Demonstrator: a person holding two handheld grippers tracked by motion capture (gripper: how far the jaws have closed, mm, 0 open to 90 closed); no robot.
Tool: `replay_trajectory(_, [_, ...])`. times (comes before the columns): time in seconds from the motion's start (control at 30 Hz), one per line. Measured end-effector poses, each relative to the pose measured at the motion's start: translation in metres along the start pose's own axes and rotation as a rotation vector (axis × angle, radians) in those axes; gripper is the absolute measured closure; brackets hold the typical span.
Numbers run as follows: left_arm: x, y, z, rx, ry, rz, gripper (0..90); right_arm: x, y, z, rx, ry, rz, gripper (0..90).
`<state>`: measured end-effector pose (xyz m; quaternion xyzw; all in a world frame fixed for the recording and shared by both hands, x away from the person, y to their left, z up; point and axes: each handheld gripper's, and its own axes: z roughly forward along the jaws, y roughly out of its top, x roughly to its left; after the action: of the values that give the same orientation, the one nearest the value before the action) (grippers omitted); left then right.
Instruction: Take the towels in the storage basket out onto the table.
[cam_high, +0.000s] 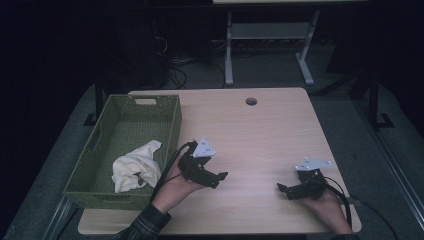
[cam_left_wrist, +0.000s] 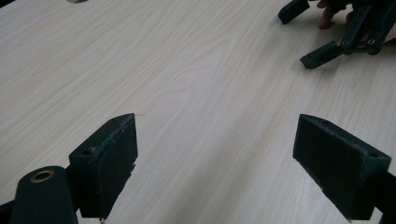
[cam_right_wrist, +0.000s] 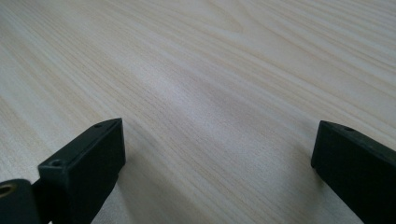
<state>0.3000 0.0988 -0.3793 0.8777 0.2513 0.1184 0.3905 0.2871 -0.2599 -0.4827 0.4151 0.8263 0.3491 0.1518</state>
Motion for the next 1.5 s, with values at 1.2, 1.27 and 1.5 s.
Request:
replay_trajectory(1.2, [0.048,0.009,-0.056,-0.055,0.033,-0.044,13.7,0.0,0.0,0.0,-0.003,-0.001,-0.005,2.4])
replay_trajectory(1.27, [0.055,0.005,-0.063,-0.05,0.04,-0.054,13.7,0.0,0.0,0.0,-0.003,0.0,-0.005,2.4])
replay_trajectory(1.5, [0.067,-0.002,-0.075,-0.054,0.063,-0.081,13.7,0.0,0.0,0.0,-0.003,0.0,-0.005,2.4])
